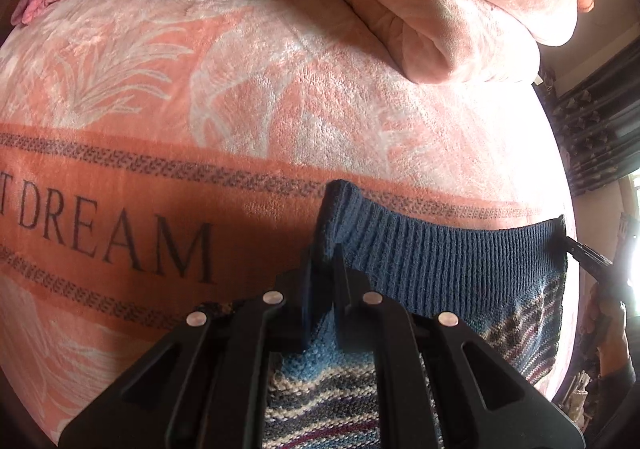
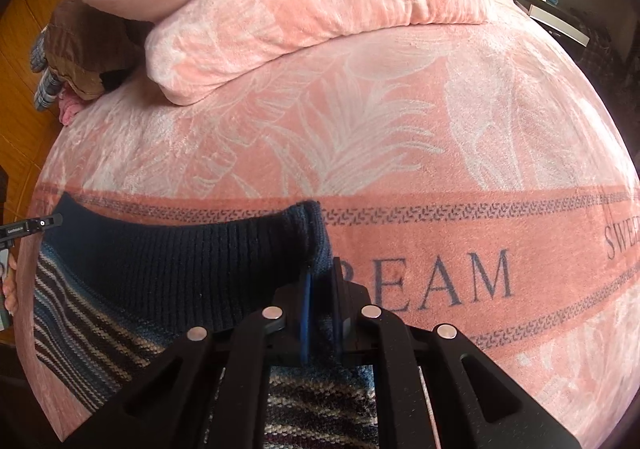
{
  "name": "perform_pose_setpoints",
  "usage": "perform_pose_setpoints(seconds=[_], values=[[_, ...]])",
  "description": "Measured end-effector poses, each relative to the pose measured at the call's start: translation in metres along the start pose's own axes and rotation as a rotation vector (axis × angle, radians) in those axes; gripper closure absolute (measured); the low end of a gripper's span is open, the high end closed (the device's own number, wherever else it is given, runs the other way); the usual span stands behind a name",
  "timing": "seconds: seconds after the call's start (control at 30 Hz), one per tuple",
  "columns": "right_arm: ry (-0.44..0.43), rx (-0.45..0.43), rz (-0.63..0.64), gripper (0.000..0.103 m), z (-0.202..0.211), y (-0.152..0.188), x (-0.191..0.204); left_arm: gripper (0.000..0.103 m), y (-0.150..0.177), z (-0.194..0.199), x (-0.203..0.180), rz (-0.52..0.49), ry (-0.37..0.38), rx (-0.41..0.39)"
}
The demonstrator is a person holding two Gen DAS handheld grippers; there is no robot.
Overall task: Fold small clothes
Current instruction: 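Close both tools on the folded hem edge and lift it, then fold the sweater over on itself with both tools toward the collar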
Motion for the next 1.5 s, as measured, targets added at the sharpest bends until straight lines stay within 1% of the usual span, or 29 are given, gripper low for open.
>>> perform_pose_setpoints(seconds=[0.33, 0.5, 0.53, 0.57, 0.6, 0.63, 0.67, 0.7, 0.73, 0.77, 0.8, 0.83, 0.87, 0.9, 0.93, 0.97, 1.0, 1.03, 1.1, 1.13, 1.17, 1.2, 1.3, 1.33, 1.37, 1.4, 1.43, 1.47, 1.5], values=[[-0.002, 0.029, -0.035, 0.095, -0.032, 0.002, -0.013, 0.096, -0.001, -0.043, 0.007, 0.018, -0.025, 0.073], [-0.024, 0.048, -0.075, 0.095, -0.052, 0.011, -0.023, 0.094, 0.003, -0.052, 0.012, 0.029, -0.006, 0.072], [-0.036, 0.066, -0.098, 0.093, -0.060, 0.015, -0.026, 0.089, 0.002, -0.049, 0.013, 0.035, -0.005, 0.064], [-0.046, 0.057, -0.114, 0.092, -0.061, 0.017, -0.029, 0.076, 0.001, -0.043, 0.017, 0.055, -0.010, 0.045], [-0.059, 0.038, -0.129, 0.087, -0.057, 0.017, -0.030, 0.071, -0.002, -0.030, 0.021, 0.074, -0.043, -0.007], [-0.073, 0.008, -0.146, 0.077, -0.047, 0.016, -0.029, 0.071, -0.004, -0.010, 0.026, 0.096, -0.065, -0.079], [-0.100, -0.042, -0.154, 0.074, -0.032, 0.015, -0.026, 0.071, -0.002, 0.010, 0.029, 0.128, -0.034, -0.132], [-0.146, -0.084, -0.159, 0.074, -0.018, 0.016, -0.021, 0.071, 0.003, 0.026, 0.027, 0.145, 0.038, -0.162], [-0.207, -0.093, -0.171, 0.074, -0.008, 0.022, -0.015, 0.071, 0.009, 0.037, 0.020, 0.131, 0.127, -0.174], [-0.273, -0.082, -0.182, 0.075, -0.003, 0.031, -0.009, 0.070, 0.019, 0.044, 0.008, 0.100, 0.237, -0.161], [-0.331, -0.053, -0.184, 0.076, -0.003, 0.042, -0.001, 0.069, 0.029, 0.041, -0.003, 0.064, 0.321, -0.113], [-0.368, -0.028, -0.185, 0.078, -0.006, 0.054, 0.004, 0.069, 0.040, 0.034, -0.011, 0.040, 0.348, -0.075], [-0.402, 0.004, -0.188, 0.078, -0.012, 0.065, 0.008, 0.073, 0.050, 0.022, -0.014, 0.024, 0.338, -0.031], [-0.443, 0.032, -0.189, 0.080, -0.018, 0.074, 0.014, 0.073, 0.058, 0.007, -0.014, 0.015, 0.322, 0.012], [-0.453, 0.034, -0.178, 0.082, -0.023, 0.082, 0.016, 0.077, 0.067, -0.007, -0.012, 0.019, 0.280, 0.045], [-0.451, 0.019, -0.171, 0.086, -0.027, 0.087, 0.013, 0.091, 0.072, -0.019, -0.007, 0.021, 0.251, 0.059], [-0.446, 0.010, -0.177, 0.095, -0.032, 0.090, 0.007, 0.094, 0.073, -0.025, -0.001, 0.041, 0.248, 0.056], [-0.453, 0.003, -0.177, 0.098, -0.036, 0.091, 0.001, 0.097, 0.072, -0.028, 0.003, 0.066, 0.258, 0.054], [-0.471, -0.003, -0.232, 0.098, -0.031, 0.090, -0.004, 0.098, 0.070, -0.022, 0.004, 0.069, 0.240, 0.040], [-0.469, -0.014, -0.228, 0.091, -0.024, 0.090, 0.000, 0.090, 0.070, -0.014, 0.001, 0.048, 0.222, 0.022], [-0.482, -0.024, -0.215, 0.090, -0.016, 0.090, 0.008, 0.079, 0.072, -0.002, -0.006, 0.018, 0.224, -0.001], [-0.522, -0.029, -0.207, 0.090, -0.007, 0.092, 0.018, 0.078, 0.075, 0.011, -0.015, -0.010, 0.254, -0.016], [-0.633, -0.007, -0.180, 0.090, 0.001, 0.107, 0.052, 0.077, 0.101, 0.034, -0.043, -0.073, 0.423, -0.014], [-0.651, 0.018, -0.183, 0.090, -0.005, 0.114, 0.059, 0.076, 0.114, 0.031, -0.049, -0.091, 0.438, 0.008], [-0.656, 0.048, -0.184, 0.090, -0.014, 0.121, 0.065, 0.076, 0.123, 0.021, -0.052, -0.107, 0.408, 0.029], [-0.633, 0.072, -0.179, 0.093, -0.024, 0.128, 0.068, 0.080, 0.130, 0.008, -0.048, -0.112, 0.355, 0.046], [-0.589, 0.086, -0.173, 0.103, -0.034, 0.134, 0.067, 0.092, 0.134, -0.003, -0.041, -0.086, 0.344, 0.053], [-0.573, 0.082, -0.172, 0.103, -0.039, 0.136, 0.064, 0.102, 0.134, -0.010, -0.033, -0.044, 0.342, 0.052], [-0.584, 0.079, -0.192, 0.103, -0.040, 0.135, 0.062, 0.101, 0.134, -0.011, -0.027, -0.014, 0.343, 0.047]])
Point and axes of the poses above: each gripper's, at about its wrist camera, not at the fingertips, and z roughly against the way its jaws point, x to its left, y to its underside, the point moved 6 cm from there along -z, roughly the way its jaws point, and after that the axes turned 10 degrees about -y, right-handed, at the moved point
